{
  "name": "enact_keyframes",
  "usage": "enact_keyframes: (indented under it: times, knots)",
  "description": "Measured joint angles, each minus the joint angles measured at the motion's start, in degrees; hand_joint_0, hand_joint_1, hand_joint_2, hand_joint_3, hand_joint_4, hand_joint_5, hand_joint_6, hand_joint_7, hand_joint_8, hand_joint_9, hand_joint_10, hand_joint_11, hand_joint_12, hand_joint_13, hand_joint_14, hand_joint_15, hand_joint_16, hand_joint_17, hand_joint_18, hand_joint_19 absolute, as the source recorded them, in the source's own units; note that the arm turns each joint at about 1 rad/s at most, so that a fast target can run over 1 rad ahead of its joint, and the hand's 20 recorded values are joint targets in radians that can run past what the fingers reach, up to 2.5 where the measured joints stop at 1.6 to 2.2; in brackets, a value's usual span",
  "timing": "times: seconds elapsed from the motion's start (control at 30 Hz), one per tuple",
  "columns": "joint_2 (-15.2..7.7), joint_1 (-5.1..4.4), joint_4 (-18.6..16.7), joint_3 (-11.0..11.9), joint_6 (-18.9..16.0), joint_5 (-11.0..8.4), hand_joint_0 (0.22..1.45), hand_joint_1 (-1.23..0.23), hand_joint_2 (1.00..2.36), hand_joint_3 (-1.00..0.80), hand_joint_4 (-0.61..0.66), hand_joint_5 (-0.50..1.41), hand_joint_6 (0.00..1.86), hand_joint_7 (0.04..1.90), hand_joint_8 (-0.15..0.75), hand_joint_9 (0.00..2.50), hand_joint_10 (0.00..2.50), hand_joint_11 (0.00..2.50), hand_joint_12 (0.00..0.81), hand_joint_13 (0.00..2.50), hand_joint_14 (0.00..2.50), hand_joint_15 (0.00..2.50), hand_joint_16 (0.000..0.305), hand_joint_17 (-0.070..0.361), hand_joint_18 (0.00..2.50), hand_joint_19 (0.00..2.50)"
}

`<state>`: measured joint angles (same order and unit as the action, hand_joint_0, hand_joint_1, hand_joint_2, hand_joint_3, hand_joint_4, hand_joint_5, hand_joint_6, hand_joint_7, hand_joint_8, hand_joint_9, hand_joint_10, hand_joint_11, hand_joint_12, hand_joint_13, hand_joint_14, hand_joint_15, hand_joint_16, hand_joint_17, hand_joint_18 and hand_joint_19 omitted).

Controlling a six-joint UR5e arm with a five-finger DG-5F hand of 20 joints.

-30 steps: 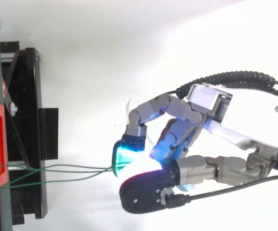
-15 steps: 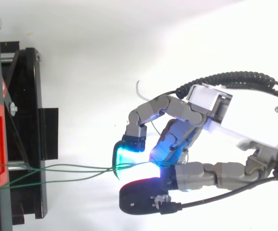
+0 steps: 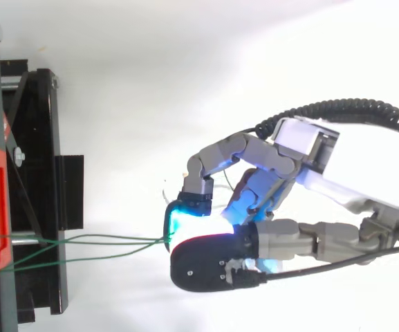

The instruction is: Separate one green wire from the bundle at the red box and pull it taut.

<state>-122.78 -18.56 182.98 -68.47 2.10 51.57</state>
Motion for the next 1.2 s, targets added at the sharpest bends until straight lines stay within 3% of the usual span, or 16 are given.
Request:
enact_keyframes:
  times: [0.3,0.6,0.7,0.73,0.83,0.97,1.2]
  knots:
    - [0.75,0.27,1.28,0.0,0.01,0.19,0.63,-0.8,1.02,-0.19,0.13,-0.19,0.91,1.03,0.281,1.18,0.02,1.31,0.331,1.39,0.02,1.44,0.057,0.129,0.81,0.73]
    - [0.94,0.52,1.73,0.01,0.17,0.2,0.68,-0.85,1.01,-0.4,0.15,-0.19,0.91,1.02,0.277,1.17,0.02,1.3,0.335,1.38,0.02,1.43,0.055,0.124,0.79,0.71]
    - [0.96,0.53,1.86,0.0,0.19,0.18,0.6,-0.74,1.0,-0.5,0.16,-0.19,0.92,1.0,0.277,1.19,0.02,1.3,0.326,1.39,0.02,1.43,0.055,0.124,0.8,0.72]
    - [0.96,0.54,1.88,0.0,0.19,0.17,0.51,-0.64,1.0,-0.5,0.17,-0.18,0.92,0.99,0.294,1.22,0.02,1.28,0.359,1.42,0.02,1.42,0.059,0.133,0.83,0.71]
    - [0.96,0.54,1.92,0.01,0.19,0.14,0.45,-0.49,1.0,-0.5,0.19,-0.18,0.91,0.99,0.331,1.26,0.02,1.27,0.406,1.47,0.01,1.4,0.066,0.148,0.89,0.7]
    - [0.97,0.57,1.94,0.01,0.15,0.18,0.51,-0.35,1.0,-0.5,0.17,-0.18,0.9,1.03,0.303,1.25,0.02,1.28,0.37,1.45,0.01,1.42,0.062,0.14,0.86,0.73]
    - [1.32,0.9,1.86,0.03,0.23,0.2,0.58,-0.65,1.02,-0.29,0.18,-0.2,0.91,1.04,0.279,1.2,0.02,1.3,0.32,1.42,0.02,1.44,0.059,0.132,0.83,0.75]
